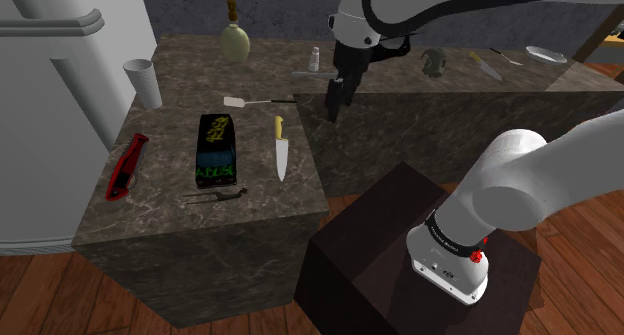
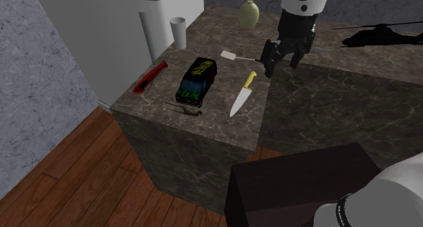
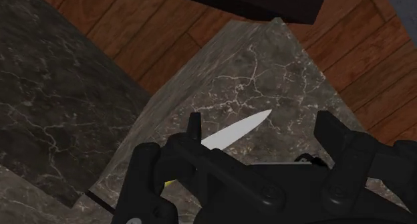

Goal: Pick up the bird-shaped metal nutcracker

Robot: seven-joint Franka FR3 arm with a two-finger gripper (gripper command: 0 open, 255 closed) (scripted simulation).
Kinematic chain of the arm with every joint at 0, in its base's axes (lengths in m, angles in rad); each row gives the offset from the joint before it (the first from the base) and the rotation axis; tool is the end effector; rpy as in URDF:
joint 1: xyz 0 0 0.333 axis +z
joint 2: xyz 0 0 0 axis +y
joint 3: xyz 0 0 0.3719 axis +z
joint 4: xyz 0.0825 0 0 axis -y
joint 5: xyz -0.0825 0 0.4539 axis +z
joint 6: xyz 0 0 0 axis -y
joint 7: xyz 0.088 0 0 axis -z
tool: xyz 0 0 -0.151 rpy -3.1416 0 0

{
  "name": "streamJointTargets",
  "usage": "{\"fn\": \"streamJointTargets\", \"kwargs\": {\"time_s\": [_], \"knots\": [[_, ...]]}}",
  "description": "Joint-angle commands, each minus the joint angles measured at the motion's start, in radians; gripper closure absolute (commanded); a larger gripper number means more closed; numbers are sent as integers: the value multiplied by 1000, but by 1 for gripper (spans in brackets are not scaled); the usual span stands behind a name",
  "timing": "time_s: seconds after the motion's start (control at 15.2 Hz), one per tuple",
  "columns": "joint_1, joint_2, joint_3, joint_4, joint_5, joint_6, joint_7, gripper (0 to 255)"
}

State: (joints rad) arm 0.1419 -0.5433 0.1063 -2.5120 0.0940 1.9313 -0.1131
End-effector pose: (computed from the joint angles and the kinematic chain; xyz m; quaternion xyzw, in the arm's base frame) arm 0.3967 0.1107 0.4387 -0.9877 -0.1544 0.0204 0.0150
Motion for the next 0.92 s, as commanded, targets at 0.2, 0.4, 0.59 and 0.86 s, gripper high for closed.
{"fn": "streamJointTargets", "kwargs": {"time_s": [0.2, 0.4, 0.59, 0.86], "knots": [[55, 149, 22, -6, 22, 199, -101, 0], [87, 240, 39, 5, 36, 304, -158, 0], [118, 333, 58, 24, 47, 402, -215, 0], [155, 458, 86, 62, 56, 521, -288, 0]]}}
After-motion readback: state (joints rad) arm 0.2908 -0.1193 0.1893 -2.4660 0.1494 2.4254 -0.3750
